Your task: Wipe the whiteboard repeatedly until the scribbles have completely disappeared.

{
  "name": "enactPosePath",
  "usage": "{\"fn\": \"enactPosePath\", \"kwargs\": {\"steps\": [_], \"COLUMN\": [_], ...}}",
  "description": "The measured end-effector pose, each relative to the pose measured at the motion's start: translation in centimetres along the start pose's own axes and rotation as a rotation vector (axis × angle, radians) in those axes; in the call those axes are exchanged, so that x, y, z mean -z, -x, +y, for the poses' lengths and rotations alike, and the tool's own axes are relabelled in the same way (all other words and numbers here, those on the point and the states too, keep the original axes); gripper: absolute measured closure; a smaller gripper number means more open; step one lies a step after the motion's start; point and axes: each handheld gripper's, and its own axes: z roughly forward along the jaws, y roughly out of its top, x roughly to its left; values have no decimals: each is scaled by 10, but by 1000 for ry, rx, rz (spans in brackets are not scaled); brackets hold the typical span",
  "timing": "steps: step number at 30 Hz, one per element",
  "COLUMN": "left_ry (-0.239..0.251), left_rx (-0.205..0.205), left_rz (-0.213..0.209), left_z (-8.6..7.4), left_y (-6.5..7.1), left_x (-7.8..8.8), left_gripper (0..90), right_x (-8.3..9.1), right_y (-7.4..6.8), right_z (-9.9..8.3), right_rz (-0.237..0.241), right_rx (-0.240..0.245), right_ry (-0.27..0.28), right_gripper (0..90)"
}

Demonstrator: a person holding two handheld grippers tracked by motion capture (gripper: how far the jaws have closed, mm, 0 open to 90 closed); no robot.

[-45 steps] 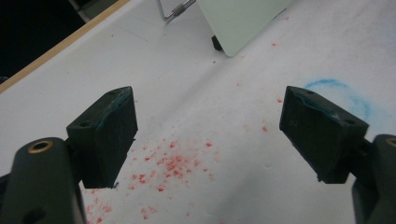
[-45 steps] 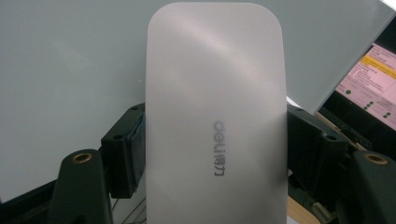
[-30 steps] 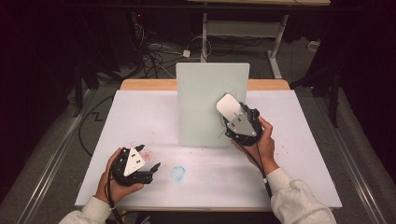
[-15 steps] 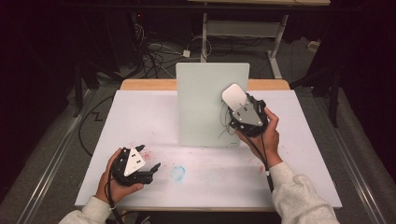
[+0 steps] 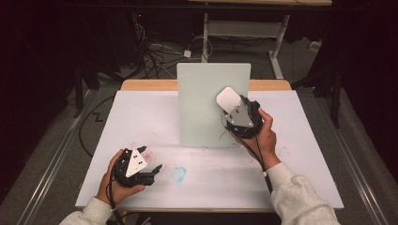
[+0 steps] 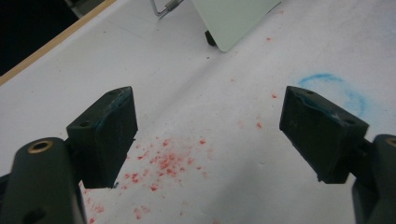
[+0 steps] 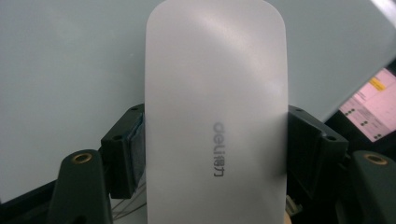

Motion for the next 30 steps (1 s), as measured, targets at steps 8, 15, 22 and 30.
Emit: {"fn": "enactPosePath", "kwargs": {"steps": [8,15,22,30], "left_ry": [1,-3,-5,0], "left_rx": [2,-2,2,5], "left_rz": [-1,-2,-4,-6], "left_z": [0,1,0,0], "left_y": [-1,1,0,0], "left_x": [1,0,-1,0], "left_gripper": [183,183,183,183], "right_x": [1,5,4,-1], "right_y": [-4,-33,-25,4], "right_z": [-3,-22,-18,5], "right_rz": [15,81,40,-19], "right_rx": [-4,86,75,3], "right_ry": [-1,-40,-18,-5], "right_gripper": [309,309,309,309]}}
